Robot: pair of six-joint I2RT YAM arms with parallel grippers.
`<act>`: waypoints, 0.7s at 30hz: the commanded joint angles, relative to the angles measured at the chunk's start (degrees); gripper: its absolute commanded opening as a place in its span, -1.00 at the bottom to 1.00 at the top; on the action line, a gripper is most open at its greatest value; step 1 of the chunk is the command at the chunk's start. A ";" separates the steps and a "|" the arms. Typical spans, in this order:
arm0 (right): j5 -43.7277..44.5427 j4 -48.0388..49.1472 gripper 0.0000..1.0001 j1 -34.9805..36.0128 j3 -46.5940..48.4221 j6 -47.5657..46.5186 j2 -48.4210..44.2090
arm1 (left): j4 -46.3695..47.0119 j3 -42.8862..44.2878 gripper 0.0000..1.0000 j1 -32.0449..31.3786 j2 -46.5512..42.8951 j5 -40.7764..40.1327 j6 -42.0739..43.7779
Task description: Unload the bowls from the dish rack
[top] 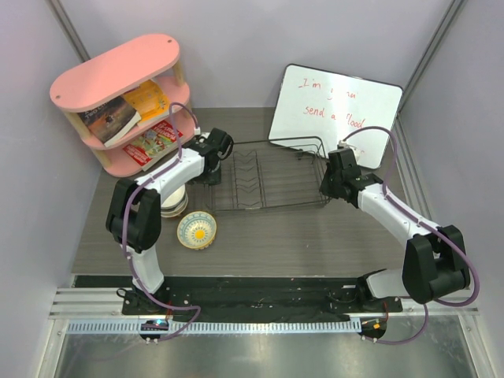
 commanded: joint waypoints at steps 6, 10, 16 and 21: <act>-3.28 -1.15 -0.84 -0.34 -3.38 2.12 -2.96 | -1.03 1.13 0.22 0.88 -3.29 -3.12 0.54; -2.23 -1.15 -0.77 -0.34 -4.09 2.30 -5.07 | -0.68 1.48 0.25 1.06 -4.96 -2.16 0.27; -1.78 -2.46 -0.30 -0.25 -1.02 1.25 -8.23 | 3.00 2.27 0.28 1.06 -10.59 3.45 0.71; -2.66 -3.87 0.03 -0.34 7.57 -1.56 -10.08 | 3.89 6.48 0.35 1.06 -16.39 8.91 0.36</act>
